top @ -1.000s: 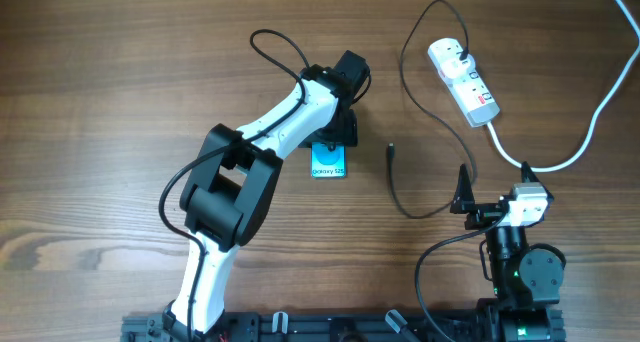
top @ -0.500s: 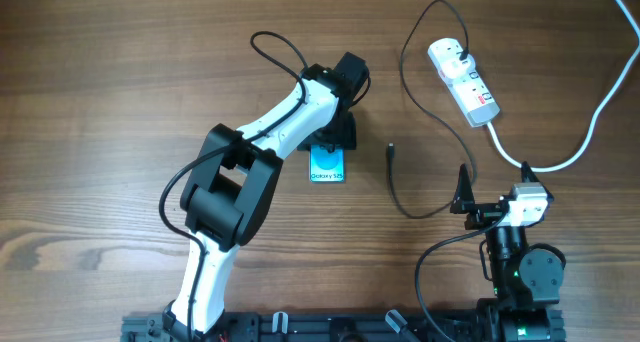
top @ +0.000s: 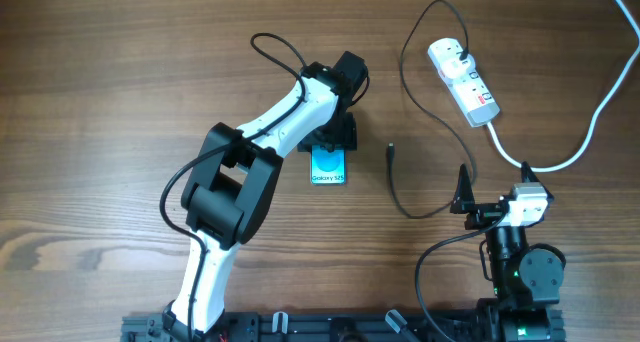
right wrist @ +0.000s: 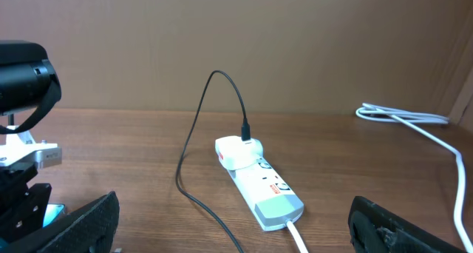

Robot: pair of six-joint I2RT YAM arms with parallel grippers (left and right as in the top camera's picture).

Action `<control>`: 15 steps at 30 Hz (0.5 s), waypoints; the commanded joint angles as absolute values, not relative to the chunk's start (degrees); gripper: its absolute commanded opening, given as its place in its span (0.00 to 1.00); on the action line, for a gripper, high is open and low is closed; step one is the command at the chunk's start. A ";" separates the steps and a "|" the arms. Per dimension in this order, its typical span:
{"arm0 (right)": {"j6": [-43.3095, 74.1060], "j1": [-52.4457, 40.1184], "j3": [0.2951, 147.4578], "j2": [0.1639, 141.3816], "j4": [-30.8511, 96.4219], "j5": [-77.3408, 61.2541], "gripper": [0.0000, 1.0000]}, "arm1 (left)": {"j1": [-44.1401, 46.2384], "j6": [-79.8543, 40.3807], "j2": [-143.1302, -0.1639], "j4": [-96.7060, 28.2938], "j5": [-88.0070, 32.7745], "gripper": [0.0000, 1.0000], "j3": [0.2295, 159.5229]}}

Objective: Plug charger to phone and switch on socket

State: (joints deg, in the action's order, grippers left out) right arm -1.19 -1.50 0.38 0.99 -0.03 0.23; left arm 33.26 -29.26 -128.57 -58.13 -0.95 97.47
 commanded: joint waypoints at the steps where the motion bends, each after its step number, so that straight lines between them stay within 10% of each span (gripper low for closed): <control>1: -1.34 -1.21 0.30 0.80 -0.34 -0.01 1.00 | 32.93 -28.97 -130.37 -58.35 -1.87 0.72 98.00; 15: -1.34 -1.21 0.30 0.80 -0.34 -0.01 1.00 | 27.83 -28.99 -130.37 -60.51 -10.68 0.69 98.02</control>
State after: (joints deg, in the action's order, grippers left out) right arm -1.19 -1.50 0.38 0.99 -0.03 0.23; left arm 30.37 -29.26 -128.64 -60.51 -5.91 97.69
